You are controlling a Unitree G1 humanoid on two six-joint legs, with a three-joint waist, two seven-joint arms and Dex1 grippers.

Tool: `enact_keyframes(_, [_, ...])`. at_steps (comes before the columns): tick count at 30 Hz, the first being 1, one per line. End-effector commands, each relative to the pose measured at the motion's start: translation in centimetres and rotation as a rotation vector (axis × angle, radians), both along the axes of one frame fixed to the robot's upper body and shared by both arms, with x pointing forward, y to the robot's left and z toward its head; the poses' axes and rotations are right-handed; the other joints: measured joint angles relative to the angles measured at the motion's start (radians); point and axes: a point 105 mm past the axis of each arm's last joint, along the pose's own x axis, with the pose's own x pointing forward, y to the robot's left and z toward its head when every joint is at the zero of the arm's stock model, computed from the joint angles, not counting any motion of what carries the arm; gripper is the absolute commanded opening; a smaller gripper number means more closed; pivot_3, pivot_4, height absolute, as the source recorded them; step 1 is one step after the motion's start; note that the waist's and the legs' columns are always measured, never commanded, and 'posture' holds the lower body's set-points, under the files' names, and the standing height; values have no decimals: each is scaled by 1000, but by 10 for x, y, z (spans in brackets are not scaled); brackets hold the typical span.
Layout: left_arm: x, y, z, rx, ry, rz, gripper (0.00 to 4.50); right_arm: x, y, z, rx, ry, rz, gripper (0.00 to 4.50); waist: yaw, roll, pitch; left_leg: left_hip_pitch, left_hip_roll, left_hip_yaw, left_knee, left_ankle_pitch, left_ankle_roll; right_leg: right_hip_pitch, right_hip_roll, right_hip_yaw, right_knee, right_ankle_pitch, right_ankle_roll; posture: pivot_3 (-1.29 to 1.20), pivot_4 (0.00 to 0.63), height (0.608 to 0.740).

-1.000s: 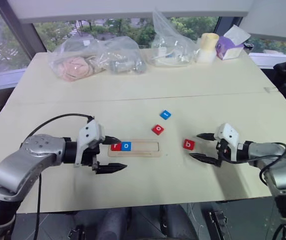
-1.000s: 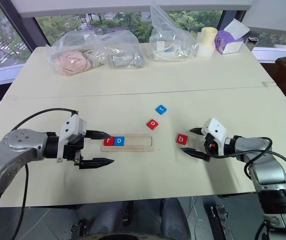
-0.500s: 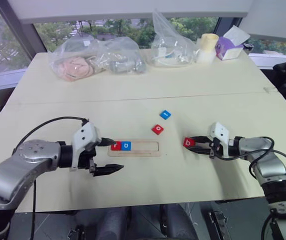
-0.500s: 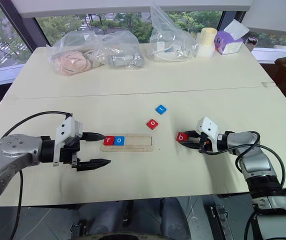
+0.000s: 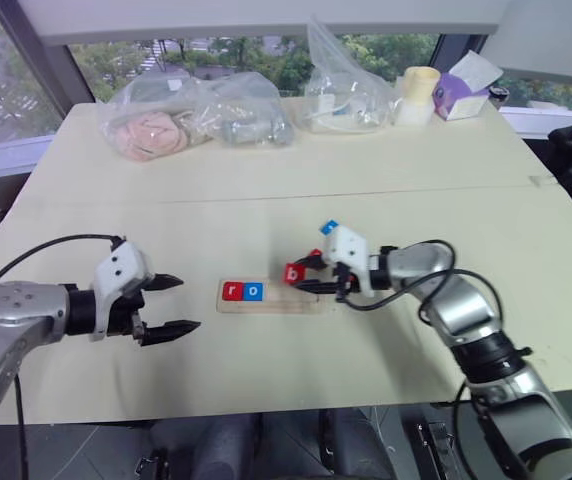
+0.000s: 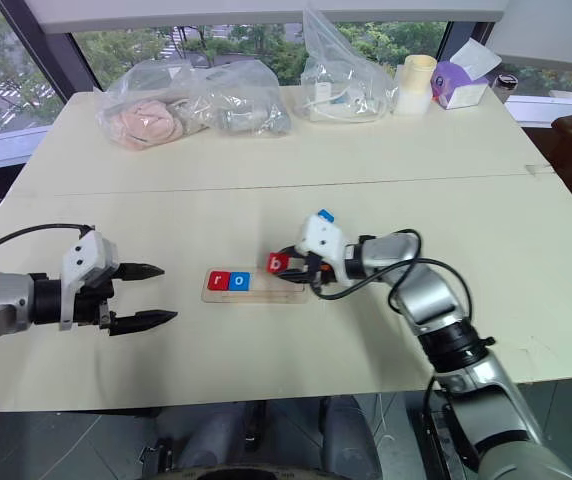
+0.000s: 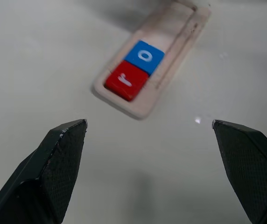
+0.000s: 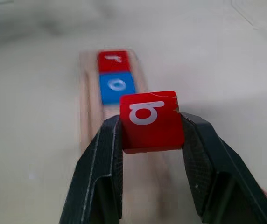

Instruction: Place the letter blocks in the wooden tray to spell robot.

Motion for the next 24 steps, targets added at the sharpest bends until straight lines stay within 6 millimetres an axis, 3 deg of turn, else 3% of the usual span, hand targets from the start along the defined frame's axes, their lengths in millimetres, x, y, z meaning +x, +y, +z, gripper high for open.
enact_keyframes(1, [-6,-7,8,-4,-28,-32,4500,-1,18,4,-7,-26,41,1157,-2,0,0,0,0,0,0,0,0,0,0,0,0,0,0,0,150,740])
enact_keyframes(9, [-14,-16,4,-26,0,-34,4500,0,30,-1,-60,-23,90,1157,-5,0,0,1,1,0,0,0,0,0,2,0,2,0,0,0,150,740])
enact_keyframes(21, [-10,-23,9,-69,-19,-20,4500,6,28,-12,-80,5,72,1157,-6,0,0,1,1,1,0,0,0,0,3,0,3,0,0,0,150,740])
enact_keyframes(24, [-9,-24,10,-69,-24,-23,4500,6,29,-12,-72,17,74,2694,-7,0,0,2,1,1,0,0,0,0,3,0,3,0,0,0,150,740])
